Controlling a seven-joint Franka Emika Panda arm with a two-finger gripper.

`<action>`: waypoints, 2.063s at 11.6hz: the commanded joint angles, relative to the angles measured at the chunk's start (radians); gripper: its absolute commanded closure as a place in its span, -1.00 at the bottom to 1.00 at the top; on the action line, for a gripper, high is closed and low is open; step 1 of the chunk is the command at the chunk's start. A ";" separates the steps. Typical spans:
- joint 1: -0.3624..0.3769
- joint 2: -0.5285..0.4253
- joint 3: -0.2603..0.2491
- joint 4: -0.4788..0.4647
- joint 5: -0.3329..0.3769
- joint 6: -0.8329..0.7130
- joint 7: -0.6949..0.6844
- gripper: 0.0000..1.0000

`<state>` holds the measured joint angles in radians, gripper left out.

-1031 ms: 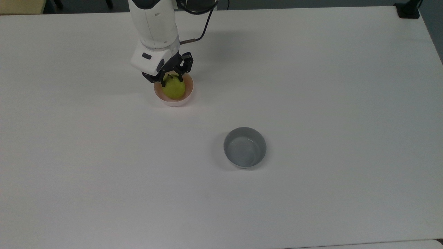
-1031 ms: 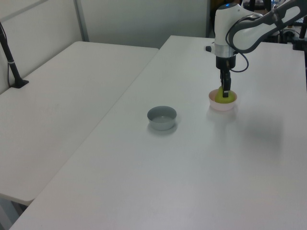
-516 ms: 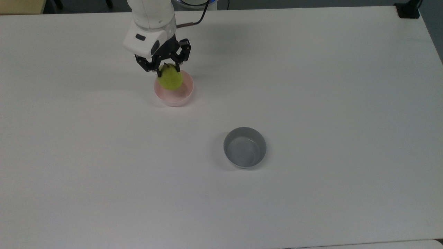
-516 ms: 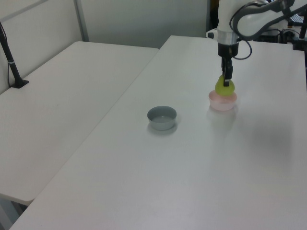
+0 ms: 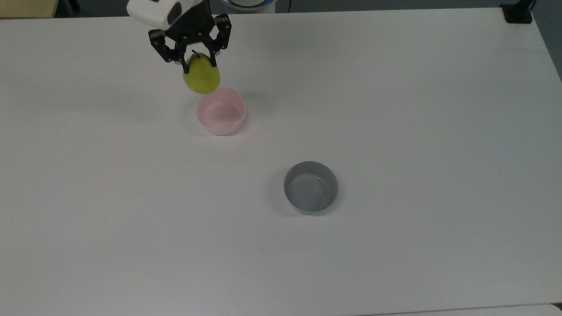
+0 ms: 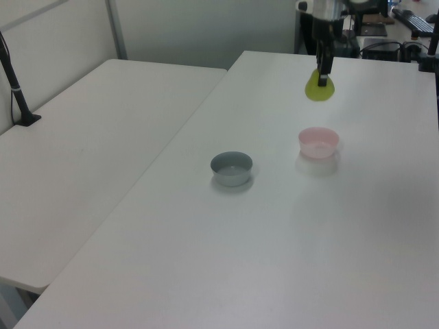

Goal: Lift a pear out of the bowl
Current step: 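Lift the pear up out of the pink bowl, then carry the pear away from the bowl and lower it to the table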

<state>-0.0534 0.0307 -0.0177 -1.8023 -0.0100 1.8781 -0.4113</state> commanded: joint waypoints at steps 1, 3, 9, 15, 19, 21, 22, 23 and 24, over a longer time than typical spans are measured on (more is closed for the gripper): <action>-0.005 0.000 -0.013 0.081 -0.008 -0.050 -0.004 0.92; -0.052 0.012 -0.024 0.136 -0.008 -0.068 -0.055 0.92; -0.251 0.081 -0.025 0.147 -0.012 -0.056 -0.395 0.93; -0.322 0.222 -0.048 0.127 0.013 0.083 -0.379 0.94; -0.332 0.322 -0.076 0.123 0.041 0.179 -0.379 0.96; -0.332 0.343 -0.077 0.121 0.042 0.193 -0.379 0.96; -0.332 0.351 -0.080 0.123 0.041 0.196 -0.379 0.96; -0.332 0.354 -0.080 0.110 0.042 0.214 -0.377 0.96; -0.332 0.354 -0.080 0.095 0.042 0.243 -0.363 0.96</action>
<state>-0.3911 0.3890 -0.0874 -1.6803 0.0099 2.0594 -0.7830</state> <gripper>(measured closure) 0.467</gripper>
